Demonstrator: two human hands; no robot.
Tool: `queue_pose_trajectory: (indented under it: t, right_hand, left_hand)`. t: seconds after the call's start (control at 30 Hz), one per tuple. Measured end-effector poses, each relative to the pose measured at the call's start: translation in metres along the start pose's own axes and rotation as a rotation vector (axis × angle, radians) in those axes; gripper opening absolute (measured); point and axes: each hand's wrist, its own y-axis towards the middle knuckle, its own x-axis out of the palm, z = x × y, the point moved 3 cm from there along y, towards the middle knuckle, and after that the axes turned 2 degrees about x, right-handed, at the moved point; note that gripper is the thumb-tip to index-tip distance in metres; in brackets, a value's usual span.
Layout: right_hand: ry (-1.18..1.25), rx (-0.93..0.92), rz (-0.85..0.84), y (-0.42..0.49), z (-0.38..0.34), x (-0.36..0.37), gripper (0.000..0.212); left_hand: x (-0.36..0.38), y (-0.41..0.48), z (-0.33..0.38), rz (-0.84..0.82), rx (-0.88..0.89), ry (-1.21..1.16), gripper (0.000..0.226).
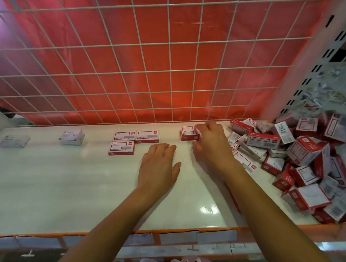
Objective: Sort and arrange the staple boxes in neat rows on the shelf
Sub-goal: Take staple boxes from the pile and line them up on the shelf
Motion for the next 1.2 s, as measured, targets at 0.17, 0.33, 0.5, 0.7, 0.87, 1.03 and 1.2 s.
queue_pose_trajectory:
  t: [0.17,0.33,0.5,0.7,0.87,1.03,1.2]
  right_hand:
    - [-0.008,0.039,-0.008,-0.034,0.005,-0.005,0.047]
    - [-0.005,0.108,0.049,-0.057,0.027,-0.019,0.043]
    - [-0.05,0.208,0.109,-0.07,0.063,-0.042,0.039]
    - [-0.08,0.226,0.03,-0.085,0.085,-0.037,0.023]
    - [-0.048,0.243,0.056,-0.093,0.086,-0.031,0.037]
    - [-0.013,0.274,0.076,-0.095,0.088,-0.024,0.045]
    - [0.018,0.345,0.09,-0.094,0.091,-0.019,0.046]
  left_hand:
    - [0.003,0.002,0.023,-0.027,0.042,-0.012,0.058]
    - [0.005,0.005,0.055,-0.053,0.157,-0.039,0.055]
    - [0.006,0.007,0.09,-0.057,0.382,-0.082,0.047]
    - [0.015,0.001,0.117,-0.199,0.7,-0.114,0.042]
    - [0.011,-0.001,0.112,-0.312,0.691,-0.122,0.042]
    - [0.011,0.0,0.104,-0.366,0.66,-0.088,0.045]
    - [0.017,-0.004,0.098,-0.363,0.565,-0.156,0.046]
